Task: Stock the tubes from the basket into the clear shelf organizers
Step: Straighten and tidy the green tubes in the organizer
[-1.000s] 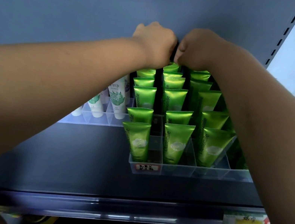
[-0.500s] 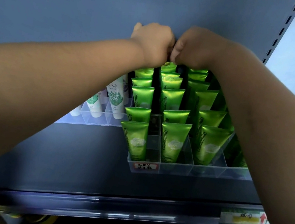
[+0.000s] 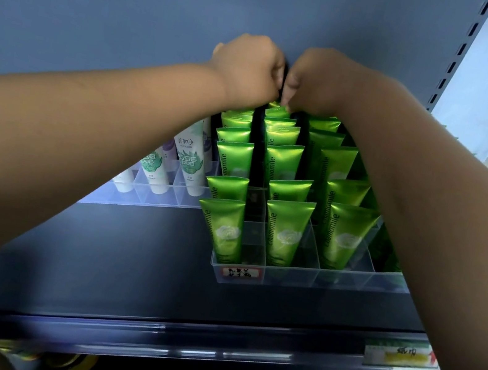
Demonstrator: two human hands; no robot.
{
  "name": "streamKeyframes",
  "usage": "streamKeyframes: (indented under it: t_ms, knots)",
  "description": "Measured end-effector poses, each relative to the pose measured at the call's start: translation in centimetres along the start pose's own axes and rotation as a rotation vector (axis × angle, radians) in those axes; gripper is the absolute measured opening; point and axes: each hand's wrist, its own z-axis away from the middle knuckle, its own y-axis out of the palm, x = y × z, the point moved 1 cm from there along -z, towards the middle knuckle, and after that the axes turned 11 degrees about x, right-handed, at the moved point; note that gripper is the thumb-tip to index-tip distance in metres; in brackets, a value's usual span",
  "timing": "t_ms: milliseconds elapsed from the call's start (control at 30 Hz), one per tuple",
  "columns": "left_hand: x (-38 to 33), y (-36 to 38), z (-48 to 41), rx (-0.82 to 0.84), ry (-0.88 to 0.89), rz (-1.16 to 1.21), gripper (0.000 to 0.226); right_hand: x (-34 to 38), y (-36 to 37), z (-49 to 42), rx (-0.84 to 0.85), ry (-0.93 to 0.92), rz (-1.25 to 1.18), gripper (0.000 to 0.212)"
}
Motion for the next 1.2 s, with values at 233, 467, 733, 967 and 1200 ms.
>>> streamKeyframes:
  t_ms: [233,467,733,967,1200]
  knots:
    - [0.5,0.1,0.7,0.027,-0.024,-0.064,0.011,0.3,0.3,-0.4,-0.047,0.003,0.059,0.018]
    - [0.5,0.3,0.2,0.054,-0.076,-0.015,0.013,0.2,0.1,0.1,-0.014,0.031,-0.008,0.017]
    - [0.7,0.6,0.1,0.099,-0.09,-0.05,0.017,0.0,0.1,0.2,0.035,0.084,-0.145,0.025]
    - [0.3,0.5,0.5,0.146,-0.076,-0.012,0.019,-0.1,-0.1,0.5,0.097,0.099,-0.176,0.027]
    - [0.2,0.0,0.6,0.21,-0.049,0.026,0.012,0.5,-0.3,0.9,0.11,0.078,-0.181,0.018]
